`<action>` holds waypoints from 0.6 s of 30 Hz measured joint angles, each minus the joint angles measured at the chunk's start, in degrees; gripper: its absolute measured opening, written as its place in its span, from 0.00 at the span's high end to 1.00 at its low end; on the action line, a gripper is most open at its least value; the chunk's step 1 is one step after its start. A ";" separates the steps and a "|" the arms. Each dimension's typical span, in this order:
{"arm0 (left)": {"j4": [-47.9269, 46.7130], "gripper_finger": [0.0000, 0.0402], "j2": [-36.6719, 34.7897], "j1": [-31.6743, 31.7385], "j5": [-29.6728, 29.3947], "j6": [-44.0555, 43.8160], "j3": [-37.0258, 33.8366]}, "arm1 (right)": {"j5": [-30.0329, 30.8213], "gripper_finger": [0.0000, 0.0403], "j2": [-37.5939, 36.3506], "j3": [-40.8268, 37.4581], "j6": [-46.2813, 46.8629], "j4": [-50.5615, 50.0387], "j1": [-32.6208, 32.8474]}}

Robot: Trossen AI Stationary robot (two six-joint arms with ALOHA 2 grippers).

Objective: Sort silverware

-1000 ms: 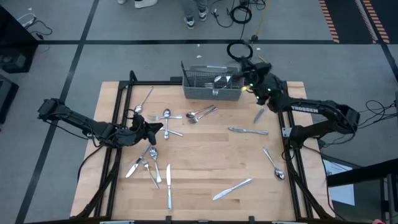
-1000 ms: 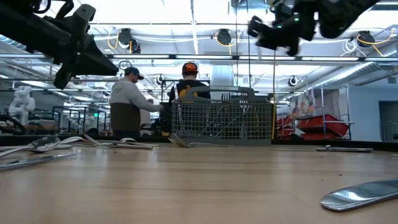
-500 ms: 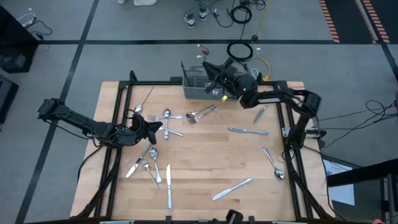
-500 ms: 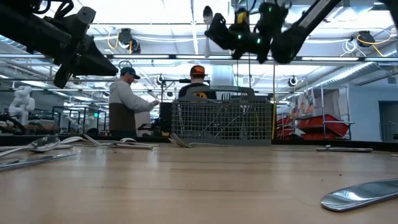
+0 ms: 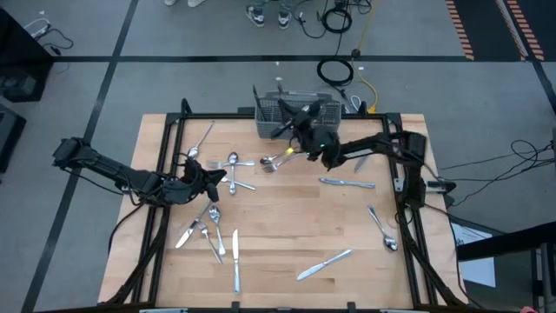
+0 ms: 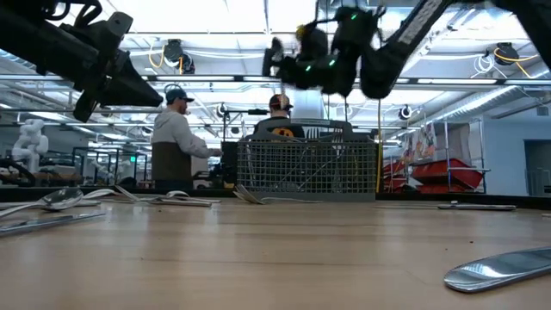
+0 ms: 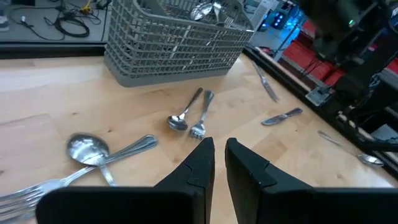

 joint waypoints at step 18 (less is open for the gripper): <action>-3.74 0.88 0.00 0.00 -0.02 0.31 0.00 | 7.18 1.00 19.78 18.15 -13.29 15.85 2.10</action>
